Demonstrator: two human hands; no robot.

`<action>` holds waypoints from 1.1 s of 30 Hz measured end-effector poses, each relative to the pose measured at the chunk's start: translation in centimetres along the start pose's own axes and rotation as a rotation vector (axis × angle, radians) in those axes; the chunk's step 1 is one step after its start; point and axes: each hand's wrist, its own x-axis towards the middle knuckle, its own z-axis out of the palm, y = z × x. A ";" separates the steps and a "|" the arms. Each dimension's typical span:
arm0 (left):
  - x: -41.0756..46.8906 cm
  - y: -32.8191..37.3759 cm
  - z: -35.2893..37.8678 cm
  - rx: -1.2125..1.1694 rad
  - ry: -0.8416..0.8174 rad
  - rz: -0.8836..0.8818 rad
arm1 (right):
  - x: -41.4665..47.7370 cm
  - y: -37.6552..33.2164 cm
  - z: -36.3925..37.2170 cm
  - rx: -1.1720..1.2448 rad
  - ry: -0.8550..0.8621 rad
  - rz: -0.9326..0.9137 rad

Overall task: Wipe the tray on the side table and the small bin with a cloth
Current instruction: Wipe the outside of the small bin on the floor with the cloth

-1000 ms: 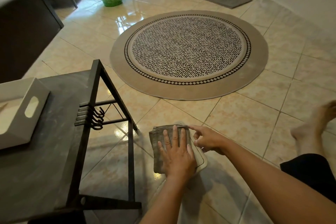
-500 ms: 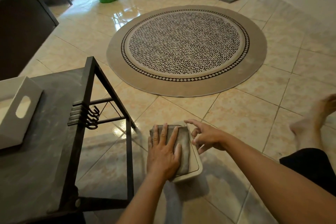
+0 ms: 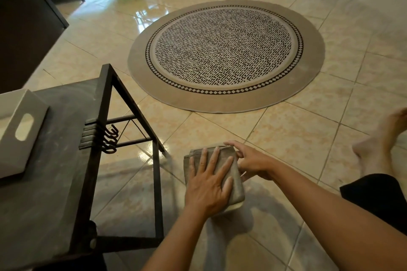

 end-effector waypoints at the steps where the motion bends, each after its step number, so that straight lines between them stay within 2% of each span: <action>1: 0.6 0.6 -0.2 0.018 0.011 -0.022 | 0.0 0.0 -0.1 0.005 -0.008 -0.004; 5: 1.8 0.0 -1.4 -0.061 0.028 -0.275 | 0.2 0.1 -0.2 0.004 0.011 0.016; 7: 1.0 -0.1 -1.3 -0.102 0.048 -0.321 | 0.4 0.1 -0.1 0.002 0.023 0.016; 14: 1.9 1.3 -0.7 -0.041 0.002 -0.122 | 0.5 0.3 0.0 0.027 0.009 -0.001; 20: 1.2 -0.8 -1.1 -0.123 0.034 -0.278 | 0.8 0.9 0.1 0.038 0.059 0.009; 27: -4.0 3.9 1.0 -0.061 0.006 -0.239 | 0.4 0.7 0.3 0.050 0.064 0.016; 33: -2.1 4.5 0.0 -0.051 -0.021 -0.196 | -0.4 0.7 0.0 0.069 -0.014 0.007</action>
